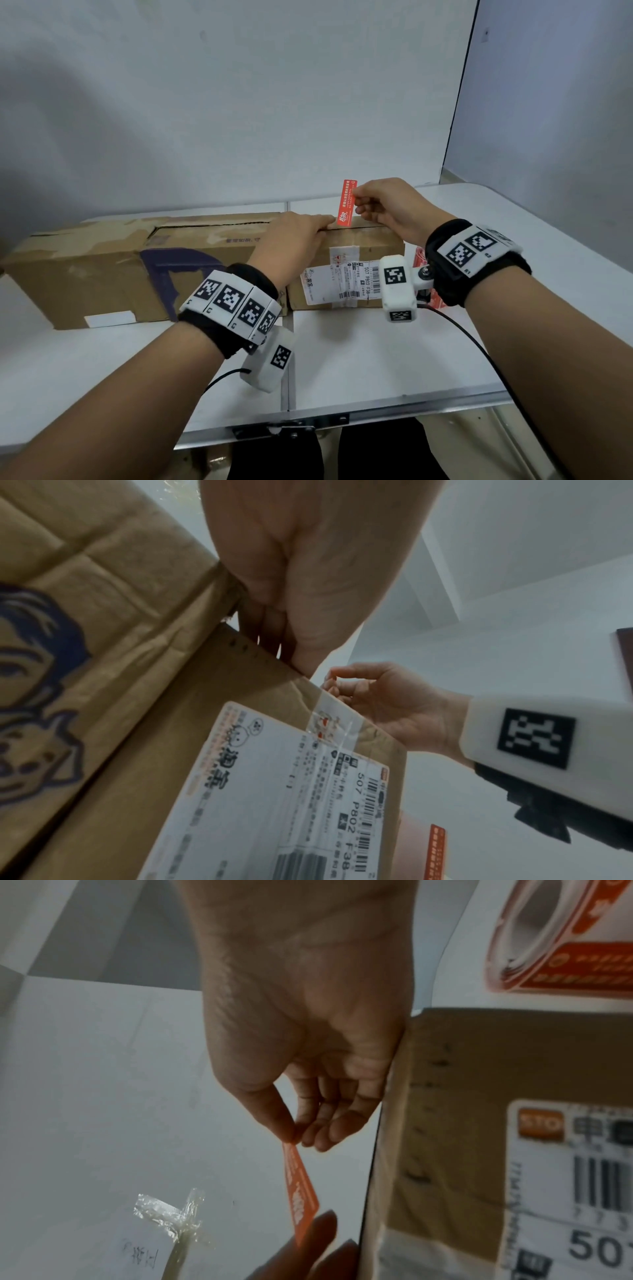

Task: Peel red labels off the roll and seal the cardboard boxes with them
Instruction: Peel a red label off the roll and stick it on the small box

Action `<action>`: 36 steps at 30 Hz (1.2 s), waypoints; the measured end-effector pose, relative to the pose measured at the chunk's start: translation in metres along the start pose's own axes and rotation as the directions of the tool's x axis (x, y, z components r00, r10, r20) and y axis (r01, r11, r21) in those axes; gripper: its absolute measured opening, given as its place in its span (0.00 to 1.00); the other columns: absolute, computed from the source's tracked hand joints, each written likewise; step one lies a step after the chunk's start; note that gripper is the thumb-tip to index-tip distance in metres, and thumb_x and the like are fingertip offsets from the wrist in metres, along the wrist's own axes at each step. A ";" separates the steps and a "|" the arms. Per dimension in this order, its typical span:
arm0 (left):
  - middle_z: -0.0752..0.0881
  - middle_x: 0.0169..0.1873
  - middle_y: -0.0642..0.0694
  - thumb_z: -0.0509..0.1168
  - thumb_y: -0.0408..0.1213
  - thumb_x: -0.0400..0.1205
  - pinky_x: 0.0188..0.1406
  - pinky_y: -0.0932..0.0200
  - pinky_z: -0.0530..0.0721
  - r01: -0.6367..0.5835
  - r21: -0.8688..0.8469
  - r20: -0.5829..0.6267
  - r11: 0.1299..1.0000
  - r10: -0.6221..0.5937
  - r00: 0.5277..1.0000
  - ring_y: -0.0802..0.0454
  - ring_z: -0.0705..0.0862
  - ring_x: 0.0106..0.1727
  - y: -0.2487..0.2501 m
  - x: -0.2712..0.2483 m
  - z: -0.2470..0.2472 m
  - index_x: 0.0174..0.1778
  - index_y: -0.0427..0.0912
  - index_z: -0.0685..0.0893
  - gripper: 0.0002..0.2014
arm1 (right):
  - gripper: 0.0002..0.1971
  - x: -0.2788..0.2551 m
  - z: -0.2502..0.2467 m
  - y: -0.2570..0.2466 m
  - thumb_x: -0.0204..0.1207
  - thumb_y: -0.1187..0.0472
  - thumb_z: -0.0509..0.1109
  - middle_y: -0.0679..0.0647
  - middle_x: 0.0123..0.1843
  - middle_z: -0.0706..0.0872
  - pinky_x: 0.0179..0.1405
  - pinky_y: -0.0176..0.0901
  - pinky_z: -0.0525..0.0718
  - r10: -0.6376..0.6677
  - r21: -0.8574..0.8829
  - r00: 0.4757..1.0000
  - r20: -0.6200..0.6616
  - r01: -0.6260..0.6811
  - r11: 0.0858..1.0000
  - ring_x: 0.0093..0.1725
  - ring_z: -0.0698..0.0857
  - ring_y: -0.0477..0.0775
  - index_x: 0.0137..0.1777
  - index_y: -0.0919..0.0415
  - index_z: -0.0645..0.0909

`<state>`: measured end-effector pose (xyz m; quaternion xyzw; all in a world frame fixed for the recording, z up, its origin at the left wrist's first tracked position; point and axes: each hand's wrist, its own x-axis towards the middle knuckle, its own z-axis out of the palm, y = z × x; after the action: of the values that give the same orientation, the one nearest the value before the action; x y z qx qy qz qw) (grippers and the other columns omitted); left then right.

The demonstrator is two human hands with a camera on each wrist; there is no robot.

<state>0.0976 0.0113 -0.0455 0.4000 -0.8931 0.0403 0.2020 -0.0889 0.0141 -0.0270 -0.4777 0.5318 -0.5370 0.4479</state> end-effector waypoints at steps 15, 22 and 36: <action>0.91 0.51 0.43 0.55 0.27 0.82 0.52 0.45 0.82 0.022 -0.024 0.040 0.999 -0.021 0.999 0.41 0.86 0.51 0.004 0.003 0.009 0.62 0.47 0.86 0.20 | 0.04 0.003 0.003 -0.001 0.76 0.67 0.68 0.56 0.36 0.83 0.33 0.35 0.79 0.042 -0.110 0.999 0.022 -0.040 0.993 0.32 0.81 0.48 0.42 0.67 0.83; 0.77 0.56 0.44 0.60 0.25 0.79 0.48 0.44 0.85 0.029 -0.300 -0.148 0.953 -0.076 0.986 0.48 0.85 0.49 0.005 0.002 0.015 0.56 0.43 0.72 0.13 | 0.05 0.002 -0.003 0.002 0.75 0.66 0.69 0.56 0.34 0.82 0.34 0.36 0.77 0.060 -0.128 0.998 0.014 -0.058 0.990 0.30 0.79 0.48 0.39 0.66 0.83; 0.76 0.55 0.52 0.62 0.41 0.82 0.33 0.46 0.84 -0.026 -0.112 -0.229 0.993 0.000 0.974 0.51 0.86 0.35 0.006 0.003 0.014 0.54 0.56 0.78 0.07 | 0.07 -0.004 0.002 0.002 0.73 0.66 0.70 0.54 0.30 0.80 0.26 0.32 0.76 0.039 -0.195 0.999 -0.005 -0.039 0.980 0.26 0.77 0.46 0.34 0.64 0.81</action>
<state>0.0868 0.0094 -0.0565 0.3746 -0.8674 0.0363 0.3255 -0.0868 0.0175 -0.0296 -0.5085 0.5915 -0.4737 0.4088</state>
